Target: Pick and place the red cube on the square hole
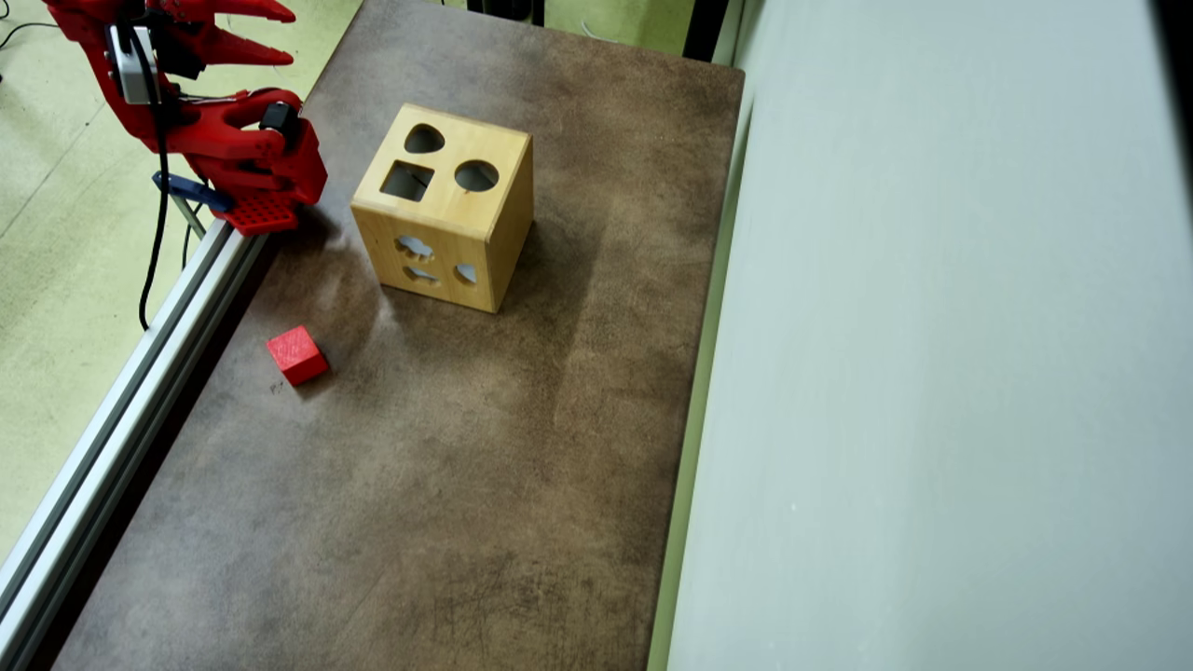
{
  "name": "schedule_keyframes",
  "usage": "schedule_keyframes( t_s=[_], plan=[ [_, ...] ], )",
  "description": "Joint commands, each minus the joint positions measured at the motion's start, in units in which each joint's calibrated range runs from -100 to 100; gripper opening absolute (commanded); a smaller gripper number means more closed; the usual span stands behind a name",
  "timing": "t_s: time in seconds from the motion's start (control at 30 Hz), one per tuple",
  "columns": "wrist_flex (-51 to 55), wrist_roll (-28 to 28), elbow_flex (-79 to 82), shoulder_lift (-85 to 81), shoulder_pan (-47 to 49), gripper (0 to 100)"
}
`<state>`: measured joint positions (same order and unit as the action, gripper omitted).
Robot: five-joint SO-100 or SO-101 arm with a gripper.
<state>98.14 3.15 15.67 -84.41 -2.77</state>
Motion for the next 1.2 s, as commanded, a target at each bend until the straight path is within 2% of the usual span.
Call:
schedule_keyframes(
  t_s=[0.0,0.17,0.3,0.43,0.67,0.93,1.17],
  plan=[
    [-0.2,0.3,-16.9,17.4,-3.9,22],
    [-0.2,0.3,-36.3,38.8,-12.5,22],
    [-0.2,0.7,-37.5,46.1,-20.7,22],
    [-0.2,3.9,-37.2,52.5,-26.7,22],
    [-0.2,10.0,-20.4,57.8,-33.5,22],
    [-0.2,20.1,2.4,56.9,-38.5,22],
    [-0.9,22.9,7.7,57.4,-44.6,22]
  ],
)
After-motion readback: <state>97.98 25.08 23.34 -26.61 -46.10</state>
